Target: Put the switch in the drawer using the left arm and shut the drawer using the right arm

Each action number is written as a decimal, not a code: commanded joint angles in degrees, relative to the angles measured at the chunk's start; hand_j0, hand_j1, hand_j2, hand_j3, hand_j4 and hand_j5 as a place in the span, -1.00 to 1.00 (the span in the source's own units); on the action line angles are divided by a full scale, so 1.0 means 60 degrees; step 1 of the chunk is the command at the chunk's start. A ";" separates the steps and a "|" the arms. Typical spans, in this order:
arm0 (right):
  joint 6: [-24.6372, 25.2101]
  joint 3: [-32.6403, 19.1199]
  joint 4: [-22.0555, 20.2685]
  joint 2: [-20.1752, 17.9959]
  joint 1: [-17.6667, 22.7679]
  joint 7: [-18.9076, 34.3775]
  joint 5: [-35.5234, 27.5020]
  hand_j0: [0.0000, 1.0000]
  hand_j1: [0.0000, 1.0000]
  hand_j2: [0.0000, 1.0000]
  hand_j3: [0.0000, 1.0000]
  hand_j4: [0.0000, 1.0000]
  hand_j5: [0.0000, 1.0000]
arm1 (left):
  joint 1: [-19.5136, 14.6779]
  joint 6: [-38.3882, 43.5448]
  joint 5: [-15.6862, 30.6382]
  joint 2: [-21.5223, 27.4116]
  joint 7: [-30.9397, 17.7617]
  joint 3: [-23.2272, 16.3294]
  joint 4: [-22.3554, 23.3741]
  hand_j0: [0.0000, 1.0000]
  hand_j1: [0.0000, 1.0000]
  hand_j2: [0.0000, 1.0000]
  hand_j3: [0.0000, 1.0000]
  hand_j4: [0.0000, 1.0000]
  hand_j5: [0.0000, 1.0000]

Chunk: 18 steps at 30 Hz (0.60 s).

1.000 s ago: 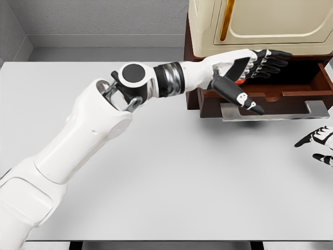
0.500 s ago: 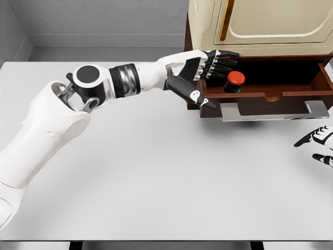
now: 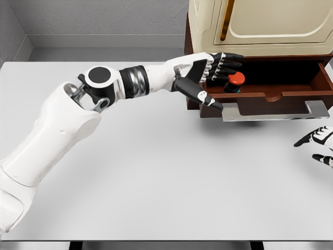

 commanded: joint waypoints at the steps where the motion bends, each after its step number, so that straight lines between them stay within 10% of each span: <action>1: -0.0001 -0.0004 -0.0016 -0.0018 0.0014 -0.0003 -0.0058 0.30 0.30 0.30 0.30 0.30 0.30 | 0.0000 -0.0001 -0.0010 -0.0300 0.0001 -0.0044 0.0125 1.00 1.00 1.00 1.00 1.00 1.00; 11: -0.0001 -0.0004 -0.0002 -0.0004 0.0000 -0.0003 -0.0058 0.30 0.30 0.30 0.30 0.30 0.30 | -0.0674 0.0014 -0.1680 -0.2234 0.0001 -0.0029 0.1663 1.00 1.00 1.00 1.00 1.00 1.00; 18: -0.0001 -0.0004 0.0013 -0.0004 0.0014 -0.0003 -0.0058 0.30 0.30 0.30 0.30 0.30 0.30 | -0.0718 -0.0016 -0.2076 -0.2234 0.0001 -0.0044 0.1181 1.00 1.00 1.00 1.00 1.00 1.00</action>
